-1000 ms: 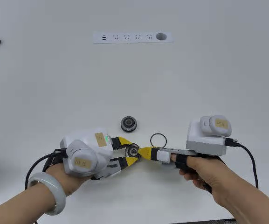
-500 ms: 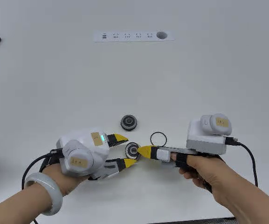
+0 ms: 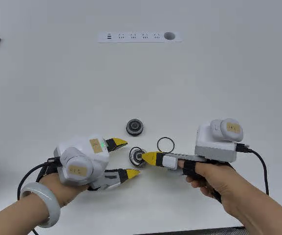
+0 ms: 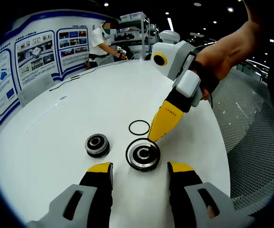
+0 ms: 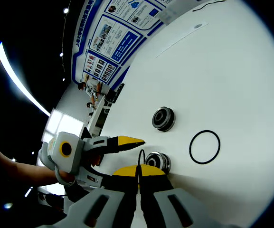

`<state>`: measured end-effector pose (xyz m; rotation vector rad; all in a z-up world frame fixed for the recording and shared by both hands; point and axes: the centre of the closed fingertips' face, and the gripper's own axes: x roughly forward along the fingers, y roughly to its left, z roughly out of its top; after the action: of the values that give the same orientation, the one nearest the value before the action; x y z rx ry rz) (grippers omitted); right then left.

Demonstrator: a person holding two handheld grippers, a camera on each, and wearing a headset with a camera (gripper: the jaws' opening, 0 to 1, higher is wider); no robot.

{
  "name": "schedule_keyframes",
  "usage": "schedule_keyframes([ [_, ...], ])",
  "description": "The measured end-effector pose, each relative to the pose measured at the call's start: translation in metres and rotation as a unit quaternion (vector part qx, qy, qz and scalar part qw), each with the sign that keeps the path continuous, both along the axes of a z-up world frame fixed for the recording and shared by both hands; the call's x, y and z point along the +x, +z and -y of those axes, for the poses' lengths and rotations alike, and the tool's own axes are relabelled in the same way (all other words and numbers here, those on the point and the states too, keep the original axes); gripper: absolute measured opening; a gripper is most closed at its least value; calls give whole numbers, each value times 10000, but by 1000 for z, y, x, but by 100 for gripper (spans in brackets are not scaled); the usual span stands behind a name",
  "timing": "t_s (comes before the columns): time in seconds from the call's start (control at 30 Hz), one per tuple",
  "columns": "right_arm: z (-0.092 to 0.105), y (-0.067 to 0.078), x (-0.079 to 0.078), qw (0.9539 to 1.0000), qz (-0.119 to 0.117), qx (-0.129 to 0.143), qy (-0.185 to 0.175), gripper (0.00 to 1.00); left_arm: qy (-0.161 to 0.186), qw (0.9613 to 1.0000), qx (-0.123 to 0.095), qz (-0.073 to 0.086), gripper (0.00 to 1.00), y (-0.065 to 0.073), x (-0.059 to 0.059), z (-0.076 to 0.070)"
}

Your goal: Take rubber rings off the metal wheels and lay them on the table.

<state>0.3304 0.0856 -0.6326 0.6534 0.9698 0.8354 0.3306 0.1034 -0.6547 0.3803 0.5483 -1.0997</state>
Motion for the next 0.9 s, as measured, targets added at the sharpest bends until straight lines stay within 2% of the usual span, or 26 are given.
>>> schedule_keyframes([
  [0.3,2,7,-1,9999,31,83,-56,2,104,9999,-2,-35,52,-2,0,-5],
  [0.47,10,10,3,9997,56,132,-199,2,183,9998,4,-42,57,-3,0,-10],
  [0.63,25,10,11,9991,87,82,-411,2,287,9996,11,-67,61,-4,0,-14],
  [0.9,50,6,25,9968,53,22,-801,2,323,9994,24,-89,61,-6,1,-16],
])
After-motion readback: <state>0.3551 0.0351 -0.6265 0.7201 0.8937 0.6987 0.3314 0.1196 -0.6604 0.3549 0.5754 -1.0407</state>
